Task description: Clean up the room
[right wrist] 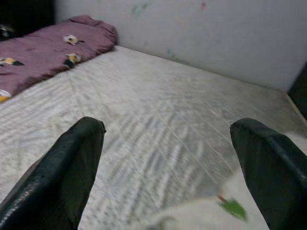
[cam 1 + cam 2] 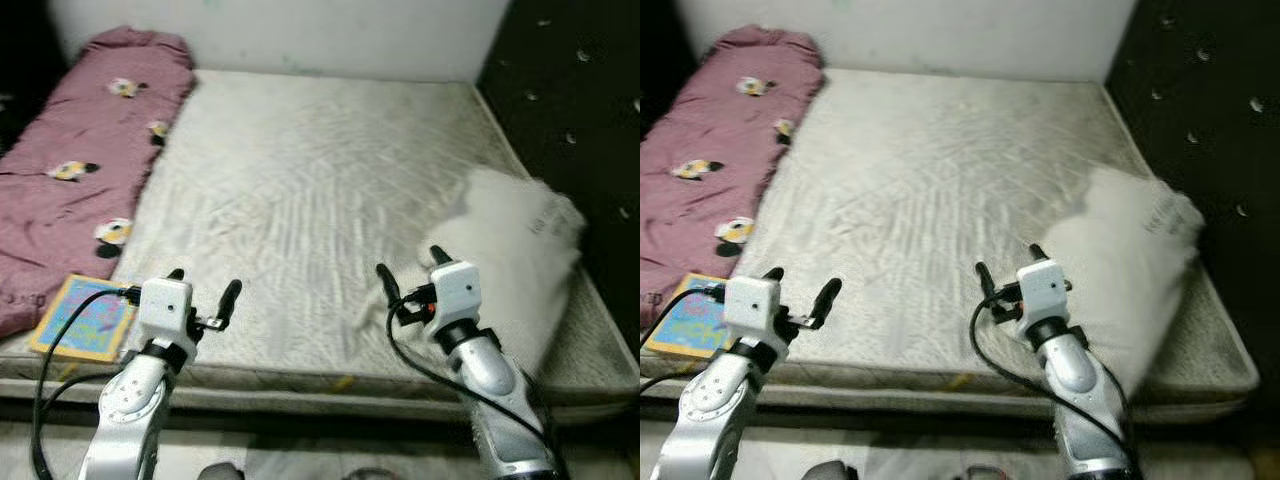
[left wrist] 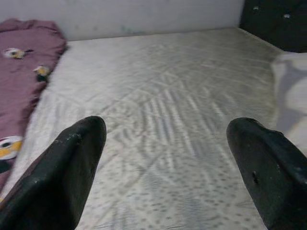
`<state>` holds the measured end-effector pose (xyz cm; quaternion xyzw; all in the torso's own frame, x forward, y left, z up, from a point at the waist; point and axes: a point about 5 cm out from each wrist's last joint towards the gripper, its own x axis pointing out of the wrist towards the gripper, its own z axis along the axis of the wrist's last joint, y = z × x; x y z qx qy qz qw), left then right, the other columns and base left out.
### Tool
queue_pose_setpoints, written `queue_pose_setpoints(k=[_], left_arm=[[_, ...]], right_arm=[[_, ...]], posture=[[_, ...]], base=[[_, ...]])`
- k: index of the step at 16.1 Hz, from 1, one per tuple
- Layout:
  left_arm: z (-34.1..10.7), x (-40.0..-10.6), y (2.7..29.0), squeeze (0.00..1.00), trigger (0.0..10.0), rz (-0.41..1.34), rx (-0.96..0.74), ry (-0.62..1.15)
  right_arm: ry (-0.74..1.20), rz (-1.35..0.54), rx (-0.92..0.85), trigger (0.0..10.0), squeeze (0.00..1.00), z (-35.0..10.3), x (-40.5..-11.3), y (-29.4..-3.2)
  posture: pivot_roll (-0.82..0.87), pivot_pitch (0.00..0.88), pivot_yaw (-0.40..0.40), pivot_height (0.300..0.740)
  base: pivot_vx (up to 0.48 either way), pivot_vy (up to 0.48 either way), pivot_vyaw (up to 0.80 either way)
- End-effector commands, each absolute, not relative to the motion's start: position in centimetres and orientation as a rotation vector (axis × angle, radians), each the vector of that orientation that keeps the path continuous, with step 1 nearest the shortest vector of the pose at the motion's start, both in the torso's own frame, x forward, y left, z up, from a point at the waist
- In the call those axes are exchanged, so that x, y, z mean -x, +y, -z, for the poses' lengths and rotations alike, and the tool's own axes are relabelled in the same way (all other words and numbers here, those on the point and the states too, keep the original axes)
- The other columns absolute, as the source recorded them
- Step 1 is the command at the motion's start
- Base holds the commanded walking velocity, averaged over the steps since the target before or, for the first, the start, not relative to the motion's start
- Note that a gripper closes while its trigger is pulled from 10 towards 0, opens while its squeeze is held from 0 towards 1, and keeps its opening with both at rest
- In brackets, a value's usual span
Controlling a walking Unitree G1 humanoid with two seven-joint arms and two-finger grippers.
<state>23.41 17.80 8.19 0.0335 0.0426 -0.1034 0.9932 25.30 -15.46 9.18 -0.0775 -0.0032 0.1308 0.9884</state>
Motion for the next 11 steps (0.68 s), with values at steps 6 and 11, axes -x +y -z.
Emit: queue_pose_setpoints(k=[6,11], left_arm=[[-8.3,-23.67,17.96,0.0,10.0,0.219,-0.075,0.085],[-8.24,-23.67,17.9,0.0,10.0,0.22,-0.074,0.087]], right_arm=[[-0.001,-0.233,0.157,10.0,0.0,-9.13,-25.14,-15.83],[0.003,-0.217,0.172,10.0,0.0,-9.03,-25.12,-16.1]], posture=[[-0.05,0.065,-0.007,0.74],[-0.05,0.06,-0.003,0.74]], base=[[0.0,-0.472,0.0],[0.0,-0.472,0.0]])
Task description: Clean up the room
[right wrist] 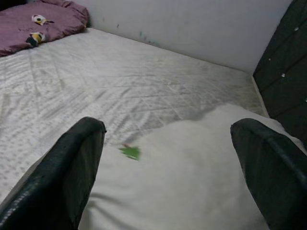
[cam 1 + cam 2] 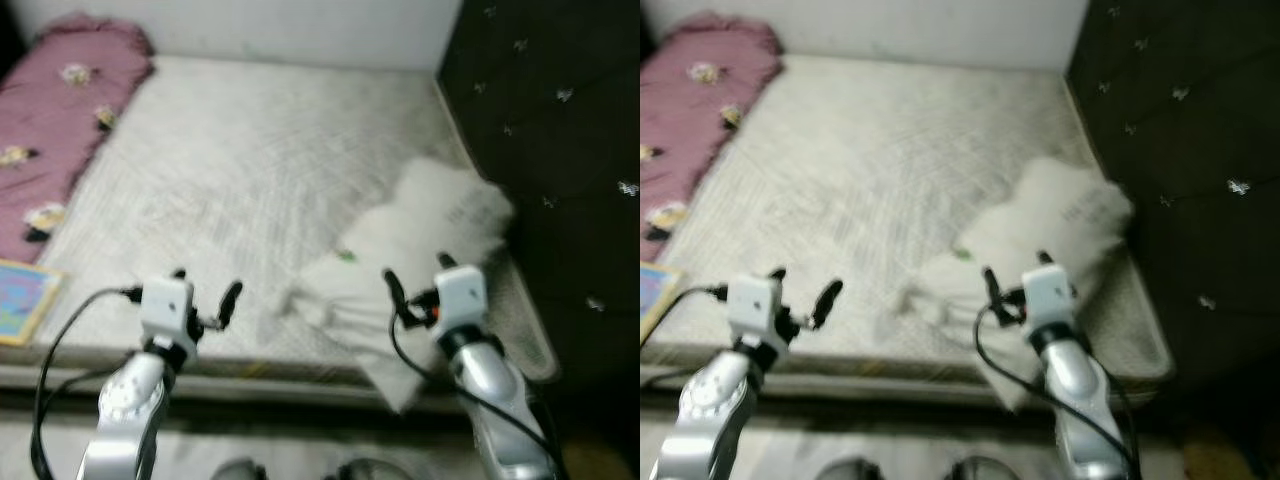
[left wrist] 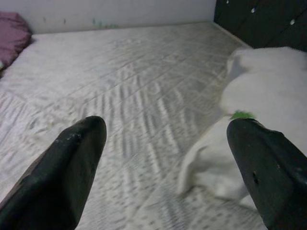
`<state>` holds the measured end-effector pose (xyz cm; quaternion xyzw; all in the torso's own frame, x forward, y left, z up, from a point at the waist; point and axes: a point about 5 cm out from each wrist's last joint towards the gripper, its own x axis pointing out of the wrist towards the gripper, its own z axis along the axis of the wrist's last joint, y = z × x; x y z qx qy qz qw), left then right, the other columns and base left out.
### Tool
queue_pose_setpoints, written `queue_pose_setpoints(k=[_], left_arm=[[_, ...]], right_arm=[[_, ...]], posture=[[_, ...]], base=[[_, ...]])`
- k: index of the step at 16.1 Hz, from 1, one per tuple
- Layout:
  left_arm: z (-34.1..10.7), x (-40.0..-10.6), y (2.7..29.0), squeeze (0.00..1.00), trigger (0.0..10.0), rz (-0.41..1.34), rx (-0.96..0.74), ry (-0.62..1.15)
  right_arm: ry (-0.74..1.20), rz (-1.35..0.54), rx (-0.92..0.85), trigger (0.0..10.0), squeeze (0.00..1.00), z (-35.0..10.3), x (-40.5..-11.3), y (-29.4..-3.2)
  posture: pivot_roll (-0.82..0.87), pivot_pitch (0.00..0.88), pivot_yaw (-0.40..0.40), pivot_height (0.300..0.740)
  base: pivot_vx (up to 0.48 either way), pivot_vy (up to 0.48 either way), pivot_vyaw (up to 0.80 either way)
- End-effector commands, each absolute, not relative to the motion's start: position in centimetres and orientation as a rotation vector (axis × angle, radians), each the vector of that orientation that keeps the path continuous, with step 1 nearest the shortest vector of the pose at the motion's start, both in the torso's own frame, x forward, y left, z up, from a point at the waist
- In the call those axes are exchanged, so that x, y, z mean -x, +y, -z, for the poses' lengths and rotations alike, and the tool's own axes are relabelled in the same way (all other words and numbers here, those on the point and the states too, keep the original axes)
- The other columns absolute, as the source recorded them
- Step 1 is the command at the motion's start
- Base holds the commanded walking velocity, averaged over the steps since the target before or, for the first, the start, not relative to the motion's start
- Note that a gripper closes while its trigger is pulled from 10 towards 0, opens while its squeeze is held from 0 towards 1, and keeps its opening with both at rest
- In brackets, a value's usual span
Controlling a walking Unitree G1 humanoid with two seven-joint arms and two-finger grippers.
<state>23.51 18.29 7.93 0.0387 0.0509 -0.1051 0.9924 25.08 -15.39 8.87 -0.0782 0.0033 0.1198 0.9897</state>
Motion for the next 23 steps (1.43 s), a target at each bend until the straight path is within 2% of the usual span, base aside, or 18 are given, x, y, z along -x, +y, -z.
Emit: queue_pose_setpoints(k=[1,6,9,13,16,23], left_arm=[[-8.2,-23.6,17.9,0.0,10.0,0.221,-0.072,0.087],[-7.8,-24.6,18.0,0.0,10.0,0.176,-0.049,0.115],[-7.6,-24.3,18.0,0.0,10.0,0.135,-0.032,0.121],[-7.5,-23.1,19.2,0.0,10.0,0.01,-0.018,0.124],[-7.3,-22.3,19.7,0.0,10.0,-0.031,-0.019,0.128],[-7.2,-24.1,18.8,0.0,10.0,0.028,-0.019,0.147]], right_arm=[[0.003,-0.214,0.173,10.0,0.0,-9.0,-25.1,-16.1],[0.008,-0.154,0.176,10.0,0.0,-8.8,-24.4,-16.9],[0.022,-0.191,0.182,10.0,0.0,-8.5,-24.5,-16.6],[0.03,-0.288,0.193,10.0,0.0,-8.4,-26.0,-15.4],[0.024,-0.332,0.195,10.0,0.0,-8.6,-26.9,-14.6],[0.028,-0.273,0.207,10.0,0.0,-8.3,-26.1,-15.6]], posture=[[-0.05,0.057,0.0,0.74],[-0.08,0.049,0.03,0.74],[-0.05,0.043,-0.011,0.74],[0.02,0.039,-0.079,0.74],[0.05,0.038,-0.102,0.74],[-0.02,0.03,-0.05,0.74]], base=[[0.0,-0.472,0.0],[0.0,-0.074,0.0],[0.0,0.0,0.0],[0.0,0.0,0.0],[0.0,0.0,0.0],[0.0,0.0,0.0]])
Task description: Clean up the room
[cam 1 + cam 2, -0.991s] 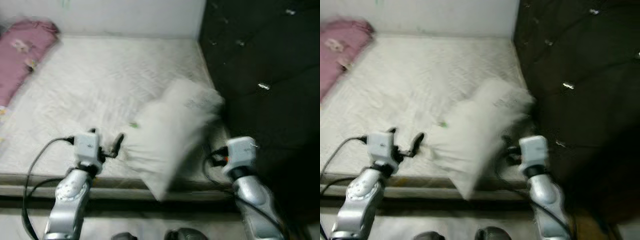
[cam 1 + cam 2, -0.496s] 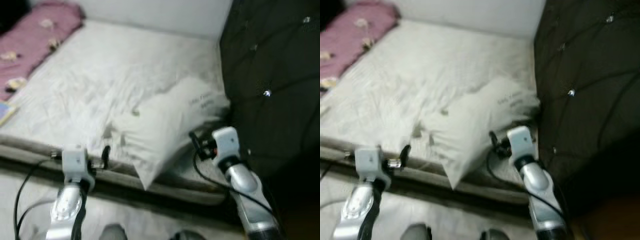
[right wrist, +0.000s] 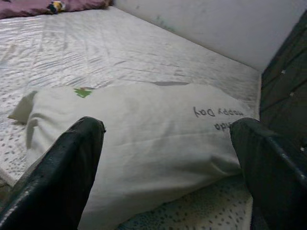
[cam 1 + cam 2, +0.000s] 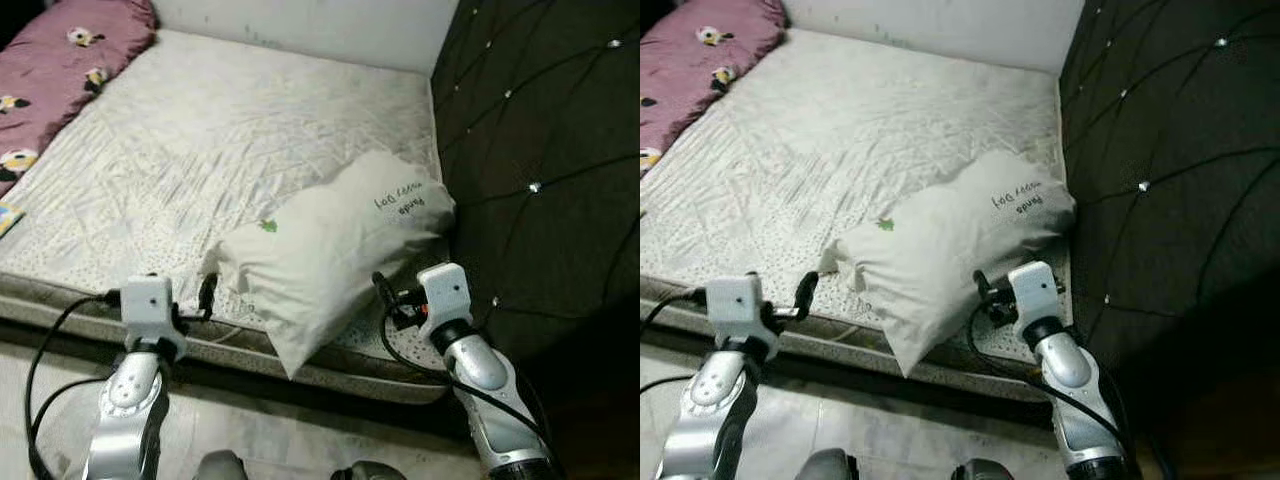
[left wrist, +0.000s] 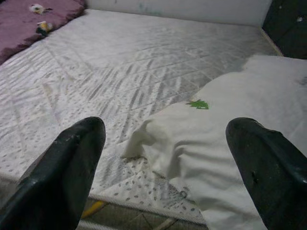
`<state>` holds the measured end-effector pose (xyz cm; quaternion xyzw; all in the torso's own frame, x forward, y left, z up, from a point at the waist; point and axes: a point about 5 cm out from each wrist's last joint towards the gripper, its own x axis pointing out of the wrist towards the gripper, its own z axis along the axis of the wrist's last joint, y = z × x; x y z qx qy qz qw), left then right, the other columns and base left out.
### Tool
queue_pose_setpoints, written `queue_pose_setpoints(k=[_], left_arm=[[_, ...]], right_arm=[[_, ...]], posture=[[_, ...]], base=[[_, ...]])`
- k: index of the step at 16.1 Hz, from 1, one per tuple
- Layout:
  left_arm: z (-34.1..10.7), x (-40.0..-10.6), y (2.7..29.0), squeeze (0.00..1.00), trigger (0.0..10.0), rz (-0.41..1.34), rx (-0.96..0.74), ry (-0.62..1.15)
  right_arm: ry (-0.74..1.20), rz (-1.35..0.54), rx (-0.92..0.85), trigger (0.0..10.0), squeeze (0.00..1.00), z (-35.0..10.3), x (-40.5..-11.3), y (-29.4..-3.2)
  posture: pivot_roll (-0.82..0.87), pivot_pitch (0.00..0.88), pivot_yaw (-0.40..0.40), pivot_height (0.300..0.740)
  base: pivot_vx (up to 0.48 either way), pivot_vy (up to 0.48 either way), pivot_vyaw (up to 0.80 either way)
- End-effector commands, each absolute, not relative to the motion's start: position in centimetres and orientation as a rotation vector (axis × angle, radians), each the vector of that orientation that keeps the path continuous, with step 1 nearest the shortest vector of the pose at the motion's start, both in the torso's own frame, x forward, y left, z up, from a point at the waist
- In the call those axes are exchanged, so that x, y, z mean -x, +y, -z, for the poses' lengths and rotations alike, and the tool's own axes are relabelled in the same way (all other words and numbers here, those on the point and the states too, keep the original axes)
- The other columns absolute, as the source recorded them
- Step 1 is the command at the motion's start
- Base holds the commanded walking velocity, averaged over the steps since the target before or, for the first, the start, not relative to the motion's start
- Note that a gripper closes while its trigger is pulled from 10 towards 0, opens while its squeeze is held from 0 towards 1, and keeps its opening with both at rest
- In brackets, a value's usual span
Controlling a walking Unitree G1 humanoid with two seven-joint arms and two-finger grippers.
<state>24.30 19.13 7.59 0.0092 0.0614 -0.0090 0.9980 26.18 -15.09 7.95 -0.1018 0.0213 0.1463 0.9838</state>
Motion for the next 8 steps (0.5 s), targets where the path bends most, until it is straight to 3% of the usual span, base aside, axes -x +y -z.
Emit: queue_pose_setpoints(k=[1,8], left_arm=[[-7.2,-24.7,18.3,0.0,10.0,0.067,-0.001,0.149],[-6.1,-24.8,17.7,0.0,10.0,0.132,-0.014,0.184]], right_arm=[[0.029,-0.257,0.219,10.0,0.0,-8.2,-26.1,-15.7],[0.042,-0.18,0.196,10.0,0.0,-7.1,-24.8,-16.0]], posture=[[-0.05,0.031,-0.034,0.74],[-0.07,0.0,0.026,0.74]], base=[[0.0,0.0,0.0],[0.0,0.0,0.0]])
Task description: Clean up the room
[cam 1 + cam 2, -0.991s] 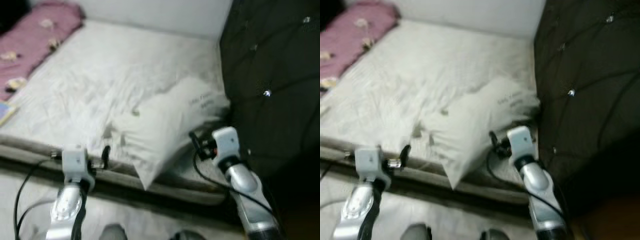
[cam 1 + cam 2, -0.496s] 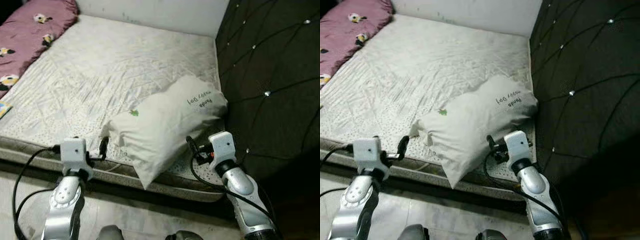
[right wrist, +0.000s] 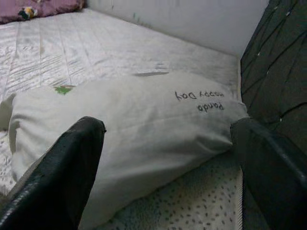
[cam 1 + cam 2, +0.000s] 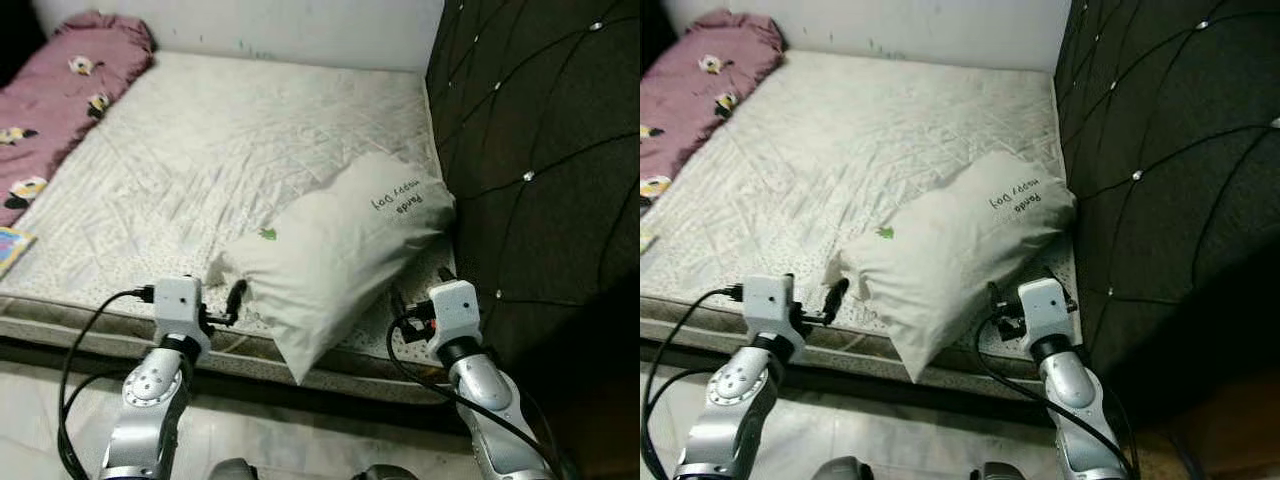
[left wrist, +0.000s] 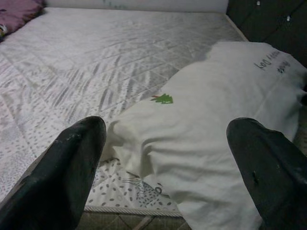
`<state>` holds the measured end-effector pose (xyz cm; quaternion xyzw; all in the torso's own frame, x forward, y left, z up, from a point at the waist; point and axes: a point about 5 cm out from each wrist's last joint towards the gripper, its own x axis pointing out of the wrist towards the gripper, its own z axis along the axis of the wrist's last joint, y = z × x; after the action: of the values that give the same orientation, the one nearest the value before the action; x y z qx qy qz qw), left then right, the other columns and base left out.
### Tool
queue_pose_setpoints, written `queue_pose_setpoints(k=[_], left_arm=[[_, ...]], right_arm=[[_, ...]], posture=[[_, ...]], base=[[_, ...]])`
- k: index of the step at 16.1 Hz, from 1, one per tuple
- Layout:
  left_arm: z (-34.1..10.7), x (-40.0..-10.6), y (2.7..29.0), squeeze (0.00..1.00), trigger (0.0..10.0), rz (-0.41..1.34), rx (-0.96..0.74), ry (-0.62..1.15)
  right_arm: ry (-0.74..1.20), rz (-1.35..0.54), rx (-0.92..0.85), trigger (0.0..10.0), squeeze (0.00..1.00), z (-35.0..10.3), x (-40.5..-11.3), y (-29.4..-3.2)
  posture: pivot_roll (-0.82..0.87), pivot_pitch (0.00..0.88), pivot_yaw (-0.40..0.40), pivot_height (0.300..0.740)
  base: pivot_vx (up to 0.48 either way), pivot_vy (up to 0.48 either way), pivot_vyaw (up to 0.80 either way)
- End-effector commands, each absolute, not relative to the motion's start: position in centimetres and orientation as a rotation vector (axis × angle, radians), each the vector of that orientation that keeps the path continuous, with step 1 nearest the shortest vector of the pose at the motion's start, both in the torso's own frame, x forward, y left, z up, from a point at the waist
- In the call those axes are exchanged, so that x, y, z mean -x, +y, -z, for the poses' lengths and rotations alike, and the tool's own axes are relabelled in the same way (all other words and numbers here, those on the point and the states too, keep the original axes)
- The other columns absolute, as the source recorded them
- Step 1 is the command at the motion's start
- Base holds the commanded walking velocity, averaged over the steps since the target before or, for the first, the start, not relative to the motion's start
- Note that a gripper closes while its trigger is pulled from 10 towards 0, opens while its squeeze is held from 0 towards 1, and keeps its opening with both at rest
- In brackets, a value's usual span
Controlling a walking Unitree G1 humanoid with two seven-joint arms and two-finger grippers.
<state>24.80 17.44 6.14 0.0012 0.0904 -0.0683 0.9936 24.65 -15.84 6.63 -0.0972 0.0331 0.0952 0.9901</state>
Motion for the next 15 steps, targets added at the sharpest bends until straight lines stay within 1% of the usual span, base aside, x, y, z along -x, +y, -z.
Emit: queue_pose_setpoints(k=[1,3,5,8,11,13,15], left_arm=[[-6.1,-24.9,17.9,0.0,10.0,0.124,-0.018,0.183],[-6.0,-24.8,18.4,0.0,10.0,0.109,-0.026,0.187],[-6.0,-24.4,19.2,0.0,10.0,0.077,-0.035,0.192],[-6.1,-24.6,20.0,0.0,10.0,0.068,-0.042,0.193],[-6.9,-25.9,20.1,0.0,10.0,0.083,-0.064,0.166],[-7.6,-26.6,20.4,0.0,10.0,0.065,-0.071,0.134],[-8.2,-27.3,21.5,0.0,10.0,0.016,-0.075,0.107]], right_arm=[[0.042,-0.173,0.194,10.0,0.0,-7.2,-24.9,-16.2],[0.046,-0.173,0.197,10.0,0.0,-7.1,-25.0,-16.4],[0.045,-0.176,0.198,10.0,0.0,-7.3,-25.3,-16.7],[0.028,-0.14,0.191,10.0,0.0,-7.9,-26.0,-17.2],[0.003,-0.131,0.177,10.0,0.0,-8.6,-26.9,-17.1],[-0.01,-0.149,0.169,10.0,0.0,-9.0,-27.8,-16.7],[-0.035,-0.178,0.164,10.0,0.0,-9.7,-28.9,-16.2]], posture=[[-0.07,0.0,0.023,0.74],[-0.05,0.0,0.012,0.74],[-0.03,0.015,0.006,0.74],[-0.04,0.031,0.018,0.74],[-0.02,0.022,0.021,0.74],[0.01,0.018,-0.002,0.74],[0.03,0.001,-0.021,0.74]], base=[[0.0,0.0,0.0],[0.0,0.0,0.0],[0.0,0.0,-0.8],[0.0,0.0,0.0],[0.0,0.0,0.0],[0.0,0.0,0.0],[0.0,0.0,0.0]])
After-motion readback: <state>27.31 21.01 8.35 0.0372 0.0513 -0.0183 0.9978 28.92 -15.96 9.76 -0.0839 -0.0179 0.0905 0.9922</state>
